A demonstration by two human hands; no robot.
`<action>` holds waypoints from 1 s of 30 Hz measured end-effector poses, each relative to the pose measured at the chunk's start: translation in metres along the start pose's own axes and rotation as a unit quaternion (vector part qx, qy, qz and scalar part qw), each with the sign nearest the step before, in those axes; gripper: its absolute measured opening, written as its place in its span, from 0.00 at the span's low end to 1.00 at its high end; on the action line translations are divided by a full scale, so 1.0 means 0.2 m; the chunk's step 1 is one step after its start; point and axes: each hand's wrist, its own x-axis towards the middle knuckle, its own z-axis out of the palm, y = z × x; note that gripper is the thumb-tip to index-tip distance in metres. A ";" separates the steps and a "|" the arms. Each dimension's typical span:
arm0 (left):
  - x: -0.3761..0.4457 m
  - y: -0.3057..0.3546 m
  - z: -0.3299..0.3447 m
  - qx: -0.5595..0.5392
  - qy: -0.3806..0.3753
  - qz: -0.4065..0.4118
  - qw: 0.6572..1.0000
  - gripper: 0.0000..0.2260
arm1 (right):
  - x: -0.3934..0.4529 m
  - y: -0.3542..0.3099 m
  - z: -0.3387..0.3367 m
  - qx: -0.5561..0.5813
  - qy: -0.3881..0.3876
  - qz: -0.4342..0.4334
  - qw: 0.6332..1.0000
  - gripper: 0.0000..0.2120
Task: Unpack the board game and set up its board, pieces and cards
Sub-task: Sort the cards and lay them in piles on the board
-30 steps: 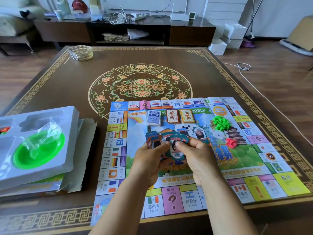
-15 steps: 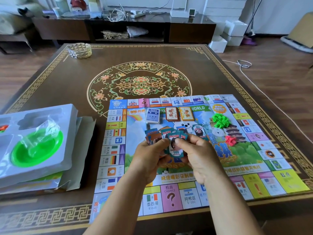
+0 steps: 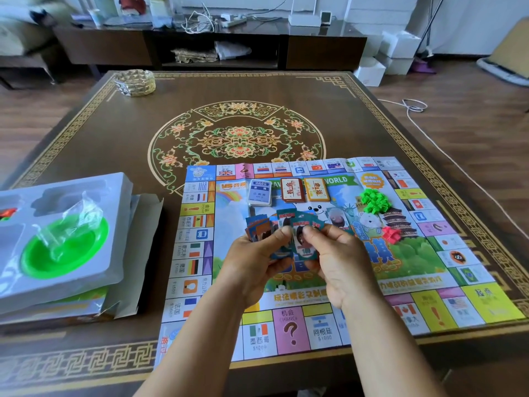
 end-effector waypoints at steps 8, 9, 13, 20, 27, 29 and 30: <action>-0.02 0.01 0.00 -0.042 -0.018 -0.015 0.999 0.05 | 0.01 0.01 -0.01 -0.003 0.012 -0.005 1.000 0.06; -0.02 0.01 0.00 -0.035 -0.011 -0.014 0.999 0.04 | 0.01 0.01 0.00 -0.003 0.007 -0.002 1.000 0.06; -0.01 0.00 -0.01 0.013 0.013 0.009 1.000 0.02 | 0.00 0.00 0.00 -0.001 -0.003 0.004 1.000 0.06; -0.01 0.01 0.00 0.000 -0.005 0.012 1.000 0.02 | 0.01 0.00 -0.01 -0.002 0.008 0.011 1.000 0.06; -0.01 0.01 -0.01 -0.007 -0.011 0.000 1.000 0.03 | 0.00 0.00 -0.01 -0.007 -0.017 0.032 0.999 0.06; -0.01 0.00 0.00 -0.011 -0.003 0.000 1.000 0.03 | 0.01 -0.01 -0.01 0.007 -0.002 0.025 1.000 0.07; -0.01 0.00 0.00 -0.013 0.001 0.001 1.000 0.03 | 0.01 -0.01 -0.01 0.012 0.003 0.021 1.000 0.07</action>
